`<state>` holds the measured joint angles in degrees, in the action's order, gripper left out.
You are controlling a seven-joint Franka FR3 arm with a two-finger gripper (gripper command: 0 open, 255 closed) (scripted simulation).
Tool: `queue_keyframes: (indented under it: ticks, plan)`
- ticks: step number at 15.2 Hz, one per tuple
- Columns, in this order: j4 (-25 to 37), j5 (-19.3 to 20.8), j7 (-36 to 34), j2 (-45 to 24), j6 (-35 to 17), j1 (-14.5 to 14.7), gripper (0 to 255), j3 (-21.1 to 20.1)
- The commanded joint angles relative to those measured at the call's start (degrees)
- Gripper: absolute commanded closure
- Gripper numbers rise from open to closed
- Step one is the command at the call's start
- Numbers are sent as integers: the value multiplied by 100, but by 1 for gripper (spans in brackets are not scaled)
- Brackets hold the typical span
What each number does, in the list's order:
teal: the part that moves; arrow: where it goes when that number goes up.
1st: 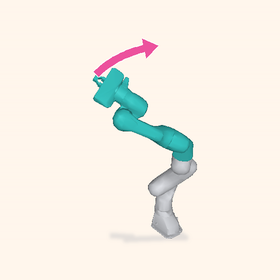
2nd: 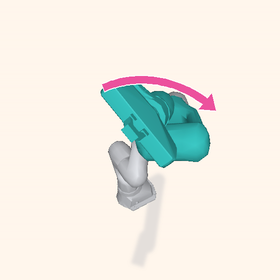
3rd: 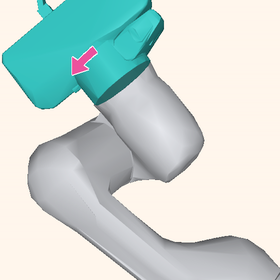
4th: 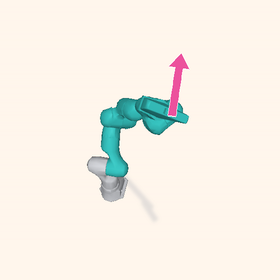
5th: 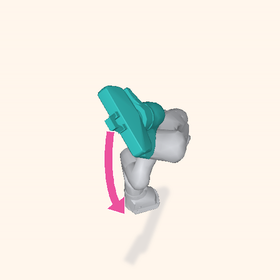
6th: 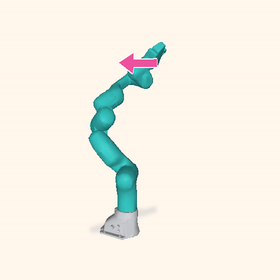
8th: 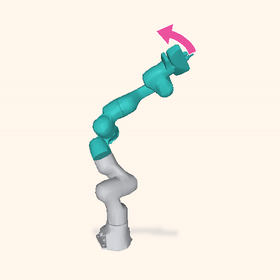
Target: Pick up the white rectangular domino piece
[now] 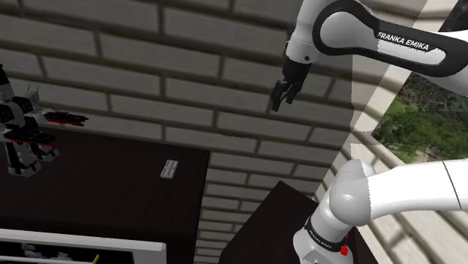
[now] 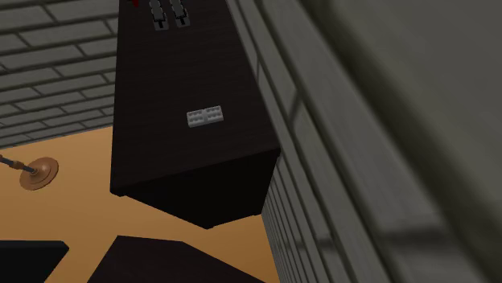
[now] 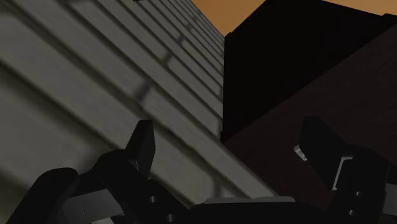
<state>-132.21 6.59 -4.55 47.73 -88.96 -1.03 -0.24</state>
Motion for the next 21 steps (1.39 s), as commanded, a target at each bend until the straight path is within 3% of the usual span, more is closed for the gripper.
queue_keyframes:
  ticks: [1, 11, 21]
  plan:
    - [0, 0, 0, 0, 0, 0, 0, 0]
    - [-536, -628, -1822, -1113, -1467, -100, 0, -877]
    - [-184, -780, -3607, -3009, -2897, -290, 0, -1665]
